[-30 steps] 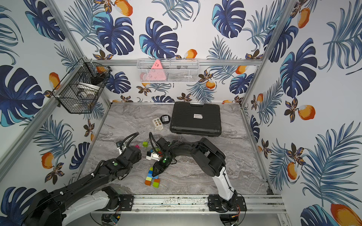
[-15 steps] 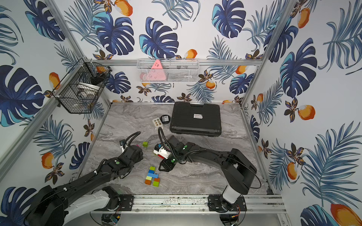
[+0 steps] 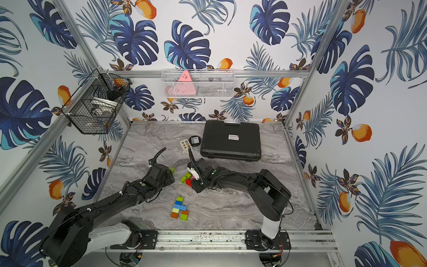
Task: Assemble the letter h with lego
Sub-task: Pick up the lego brick from the center of the board.
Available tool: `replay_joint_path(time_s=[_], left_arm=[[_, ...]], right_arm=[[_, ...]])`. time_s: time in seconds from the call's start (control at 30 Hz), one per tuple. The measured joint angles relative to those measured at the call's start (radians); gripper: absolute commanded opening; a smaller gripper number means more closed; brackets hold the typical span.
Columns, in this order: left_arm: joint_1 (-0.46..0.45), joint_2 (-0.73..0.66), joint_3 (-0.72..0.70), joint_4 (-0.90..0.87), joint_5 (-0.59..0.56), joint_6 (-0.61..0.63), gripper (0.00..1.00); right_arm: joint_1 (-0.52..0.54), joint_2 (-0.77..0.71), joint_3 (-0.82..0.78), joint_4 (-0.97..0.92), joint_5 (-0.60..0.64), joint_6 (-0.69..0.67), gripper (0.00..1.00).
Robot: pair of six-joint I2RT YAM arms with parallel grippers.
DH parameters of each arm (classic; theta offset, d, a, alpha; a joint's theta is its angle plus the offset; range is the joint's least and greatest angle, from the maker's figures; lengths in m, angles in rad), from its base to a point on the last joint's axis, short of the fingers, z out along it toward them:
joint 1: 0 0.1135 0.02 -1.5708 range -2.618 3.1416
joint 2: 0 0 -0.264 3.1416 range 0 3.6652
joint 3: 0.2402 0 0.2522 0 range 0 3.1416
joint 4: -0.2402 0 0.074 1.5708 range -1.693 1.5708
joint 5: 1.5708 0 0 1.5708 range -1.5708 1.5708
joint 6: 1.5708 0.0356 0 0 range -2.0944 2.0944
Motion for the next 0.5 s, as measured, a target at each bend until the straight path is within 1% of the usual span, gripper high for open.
replay_joint_path(time_s=[0.1,0.23,0.37,0.5], left_arm=[[0.014,-0.013,-0.032,0.006,0.016,-0.004,0.82],[0.027,-0.004,-0.035,-0.003,0.015,-0.026,0.82],[0.032,0.005,-0.037,-0.008,0.015,-0.04,0.82],[0.033,-0.001,-0.038,-0.017,0.004,-0.058,0.83]], right_arm=[[-0.043,0.011,0.066,-0.007,0.012,0.062,0.55],[-0.087,0.058,0.129,-0.02,0.049,0.23,0.56],[-0.08,0.122,0.206,-0.072,0.053,0.37,0.56],[-0.069,0.153,0.216,-0.086,0.074,0.475,0.55]])
